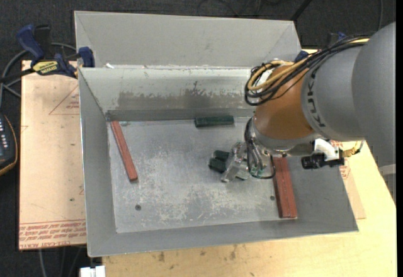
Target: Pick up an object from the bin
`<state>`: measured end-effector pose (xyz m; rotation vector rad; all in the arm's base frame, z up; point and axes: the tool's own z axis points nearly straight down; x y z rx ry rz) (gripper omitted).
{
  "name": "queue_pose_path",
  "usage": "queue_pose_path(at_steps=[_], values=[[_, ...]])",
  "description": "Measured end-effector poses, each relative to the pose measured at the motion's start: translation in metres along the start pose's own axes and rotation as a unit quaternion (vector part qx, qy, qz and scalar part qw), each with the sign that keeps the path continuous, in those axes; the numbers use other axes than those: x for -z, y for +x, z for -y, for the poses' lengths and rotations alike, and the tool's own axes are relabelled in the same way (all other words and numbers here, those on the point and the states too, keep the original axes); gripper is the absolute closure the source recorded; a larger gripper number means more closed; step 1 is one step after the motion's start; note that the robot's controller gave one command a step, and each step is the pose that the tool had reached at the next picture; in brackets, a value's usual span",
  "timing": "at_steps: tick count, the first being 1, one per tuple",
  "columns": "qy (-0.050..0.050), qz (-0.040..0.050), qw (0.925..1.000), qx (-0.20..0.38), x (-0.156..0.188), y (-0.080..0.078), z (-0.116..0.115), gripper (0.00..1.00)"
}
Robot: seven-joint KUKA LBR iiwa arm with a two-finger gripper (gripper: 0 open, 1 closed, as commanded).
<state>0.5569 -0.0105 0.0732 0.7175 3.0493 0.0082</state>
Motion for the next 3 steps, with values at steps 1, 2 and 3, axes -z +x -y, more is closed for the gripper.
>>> queue_pose_path(at_steps=[1, 2, 3], values=[[0.002, -0.0027, 1.0000, 0.000, -0.003, 0.002, 0.002, 0.00], [0.003, -0.0035, 1.0000, 0.000, -0.002, 0.002, 0.002, 1.00], [0.002, 0.0008, 0.9999, -0.016, 0.108, -0.007, 0.019, 1.00]])
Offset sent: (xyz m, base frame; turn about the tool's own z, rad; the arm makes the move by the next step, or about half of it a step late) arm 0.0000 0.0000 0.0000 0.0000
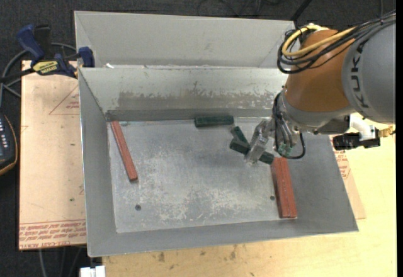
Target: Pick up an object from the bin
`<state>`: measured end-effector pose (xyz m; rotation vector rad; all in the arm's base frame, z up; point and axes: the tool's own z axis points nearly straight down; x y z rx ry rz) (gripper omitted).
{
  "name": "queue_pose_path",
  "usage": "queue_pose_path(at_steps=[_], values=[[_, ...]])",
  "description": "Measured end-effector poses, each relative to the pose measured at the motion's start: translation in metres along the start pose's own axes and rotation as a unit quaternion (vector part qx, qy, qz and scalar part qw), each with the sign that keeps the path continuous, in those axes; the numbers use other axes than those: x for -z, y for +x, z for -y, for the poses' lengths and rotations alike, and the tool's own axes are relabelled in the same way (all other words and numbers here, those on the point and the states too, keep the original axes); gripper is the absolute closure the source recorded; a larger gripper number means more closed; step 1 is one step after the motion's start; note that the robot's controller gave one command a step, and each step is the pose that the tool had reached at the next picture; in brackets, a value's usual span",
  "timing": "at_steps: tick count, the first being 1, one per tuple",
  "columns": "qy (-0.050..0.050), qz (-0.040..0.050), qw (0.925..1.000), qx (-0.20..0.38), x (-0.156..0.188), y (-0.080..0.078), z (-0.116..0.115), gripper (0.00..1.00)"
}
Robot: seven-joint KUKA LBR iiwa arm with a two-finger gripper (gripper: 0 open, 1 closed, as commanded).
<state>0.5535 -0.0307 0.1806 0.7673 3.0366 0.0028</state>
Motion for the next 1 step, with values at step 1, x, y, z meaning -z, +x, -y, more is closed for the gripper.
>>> queue_pose_path(at_steps=[1], values=[[0.000, 0.0015, 0.9998, -0.021, 0.1553, -0.0221, 0.0134, 1.00]])
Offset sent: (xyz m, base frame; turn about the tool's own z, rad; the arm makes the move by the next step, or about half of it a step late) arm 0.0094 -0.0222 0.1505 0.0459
